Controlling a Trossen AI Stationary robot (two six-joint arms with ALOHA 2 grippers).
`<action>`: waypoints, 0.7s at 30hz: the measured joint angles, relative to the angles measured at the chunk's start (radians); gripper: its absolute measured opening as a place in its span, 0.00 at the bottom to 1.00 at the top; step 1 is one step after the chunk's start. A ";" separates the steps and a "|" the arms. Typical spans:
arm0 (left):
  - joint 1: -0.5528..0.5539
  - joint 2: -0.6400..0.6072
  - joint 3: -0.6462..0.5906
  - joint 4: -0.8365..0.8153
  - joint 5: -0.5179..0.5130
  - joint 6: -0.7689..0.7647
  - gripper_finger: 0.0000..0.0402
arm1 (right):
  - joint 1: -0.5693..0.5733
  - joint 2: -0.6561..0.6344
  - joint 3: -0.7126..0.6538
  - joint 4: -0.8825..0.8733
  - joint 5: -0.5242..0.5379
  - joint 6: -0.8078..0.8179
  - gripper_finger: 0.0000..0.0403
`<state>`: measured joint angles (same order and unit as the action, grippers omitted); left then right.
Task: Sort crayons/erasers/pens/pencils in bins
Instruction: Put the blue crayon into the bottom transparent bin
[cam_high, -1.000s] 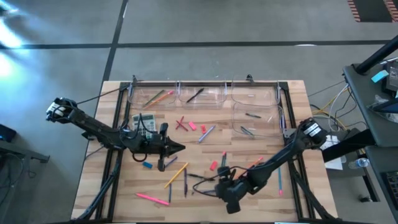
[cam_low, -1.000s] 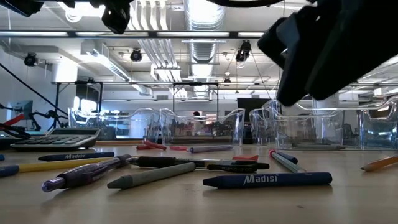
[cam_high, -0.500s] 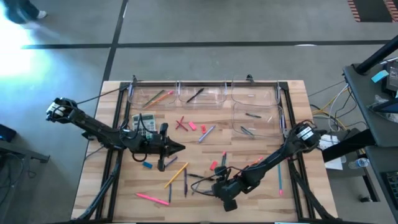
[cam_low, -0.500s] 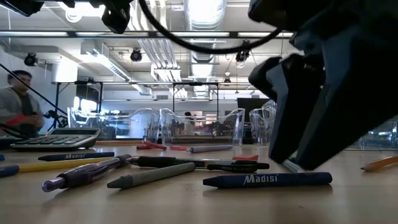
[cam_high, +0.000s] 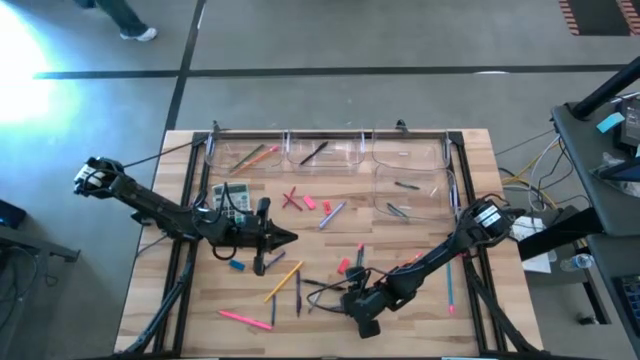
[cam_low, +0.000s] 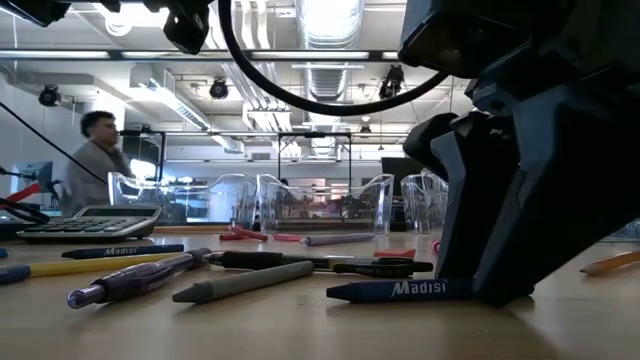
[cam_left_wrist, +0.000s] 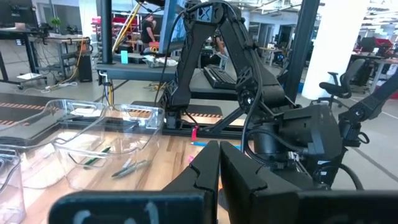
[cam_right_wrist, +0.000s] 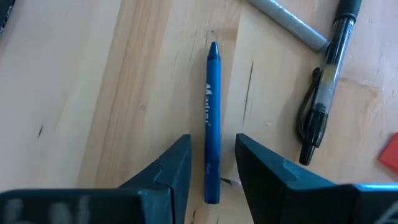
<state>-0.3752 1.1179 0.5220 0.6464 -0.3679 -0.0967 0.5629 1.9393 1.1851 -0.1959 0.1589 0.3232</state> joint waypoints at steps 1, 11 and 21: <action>0.000 0.000 0.000 0.000 0.000 0.000 0.00 | 0.000 0.001 0.000 0.000 0.000 0.000 0.28; 0.000 0.000 0.000 0.000 0.000 0.000 0.00 | -0.001 -0.016 -0.005 0.022 -0.007 -0.001 0.11; 0.000 0.000 0.000 0.000 0.000 0.000 0.00 | 0.000 -0.064 -0.008 0.048 -0.034 -0.001 0.05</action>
<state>-0.3756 1.1179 0.5220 0.6462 -0.3679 -0.0967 0.5625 1.8755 1.1767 -0.1476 0.1246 0.3218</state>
